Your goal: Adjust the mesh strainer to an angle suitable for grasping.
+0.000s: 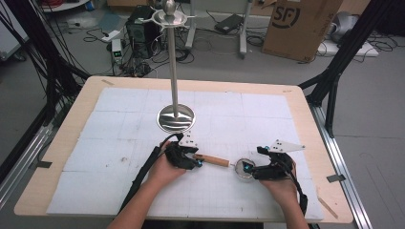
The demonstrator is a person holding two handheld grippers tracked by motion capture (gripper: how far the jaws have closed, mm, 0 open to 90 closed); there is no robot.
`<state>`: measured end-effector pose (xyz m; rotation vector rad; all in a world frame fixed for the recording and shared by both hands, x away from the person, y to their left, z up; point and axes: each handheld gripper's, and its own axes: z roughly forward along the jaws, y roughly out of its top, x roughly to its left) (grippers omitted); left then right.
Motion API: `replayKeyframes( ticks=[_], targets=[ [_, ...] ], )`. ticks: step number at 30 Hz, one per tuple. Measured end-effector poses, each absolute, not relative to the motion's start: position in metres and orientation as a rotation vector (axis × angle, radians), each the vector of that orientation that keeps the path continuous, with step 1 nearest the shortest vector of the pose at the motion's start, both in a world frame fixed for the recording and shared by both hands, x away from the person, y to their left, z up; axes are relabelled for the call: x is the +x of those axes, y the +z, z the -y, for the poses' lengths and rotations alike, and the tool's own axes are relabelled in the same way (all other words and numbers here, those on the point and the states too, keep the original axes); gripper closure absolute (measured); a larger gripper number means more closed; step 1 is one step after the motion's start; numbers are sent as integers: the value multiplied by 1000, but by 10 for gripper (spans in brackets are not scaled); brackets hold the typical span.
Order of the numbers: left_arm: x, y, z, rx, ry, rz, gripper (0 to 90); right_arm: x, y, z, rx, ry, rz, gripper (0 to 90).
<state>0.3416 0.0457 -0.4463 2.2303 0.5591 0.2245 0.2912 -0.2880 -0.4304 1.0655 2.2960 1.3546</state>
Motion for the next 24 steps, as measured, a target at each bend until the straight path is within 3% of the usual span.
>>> replayKeyframes(
  ticks=[11,24],
  targets=[
    [337,-441,-56,2215,235,-543,458,291,-430,289,1067,1362,-2294,97],
    [321,-425,-120,2113,226,-619,353,290,-432,286,1068,1341,-2306,97]
  ],
)
